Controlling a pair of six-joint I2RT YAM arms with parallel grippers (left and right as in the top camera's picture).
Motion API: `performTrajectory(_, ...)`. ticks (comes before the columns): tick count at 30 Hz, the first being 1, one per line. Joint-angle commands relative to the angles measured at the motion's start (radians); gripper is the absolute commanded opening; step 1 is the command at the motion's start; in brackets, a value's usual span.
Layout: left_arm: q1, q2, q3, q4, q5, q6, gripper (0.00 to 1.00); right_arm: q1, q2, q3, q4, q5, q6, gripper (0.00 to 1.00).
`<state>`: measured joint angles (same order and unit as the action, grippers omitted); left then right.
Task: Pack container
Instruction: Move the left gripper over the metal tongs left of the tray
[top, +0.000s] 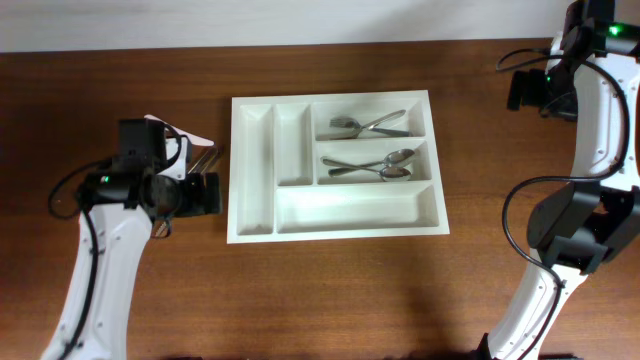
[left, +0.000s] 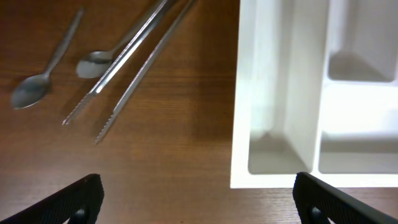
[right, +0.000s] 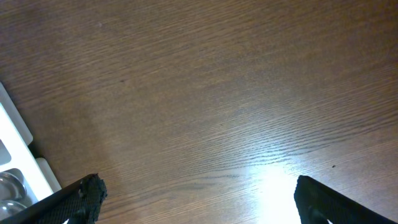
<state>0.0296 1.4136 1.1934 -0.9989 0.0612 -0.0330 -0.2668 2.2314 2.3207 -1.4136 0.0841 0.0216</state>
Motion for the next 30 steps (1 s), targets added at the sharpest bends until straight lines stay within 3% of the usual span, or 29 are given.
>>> performTrajectory(1,0.005,0.086,0.035,0.046,0.028,0.142,0.99,0.005,-0.029,0.006,-0.001,-0.002,-0.007,0.99)
performTrajectory(8,0.022,0.228,0.207,0.113,-0.142,0.164,0.99,0.005,-0.029,0.006,-0.001,-0.002,-0.007,0.99)
performTrajectory(11,0.038,0.313,0.298,0.156,-0.201,0.268,0.99,0.005,-0.029,0.006,-0.001,-0.002,-0.007,0.99)
performTrajectory(16,0.047,0.395,0.321,0.204,-0.197,0.395,0.96,0.005,-0.029,0.006,-0.001,-0.002,-0.007,0.99)
performTrajectory(30,0.052,0.536,0.320,0.195,-0.081,0.428,0.96,0.005,-0.029,0.006,-0.001,-0.002,-0.007,0.99)
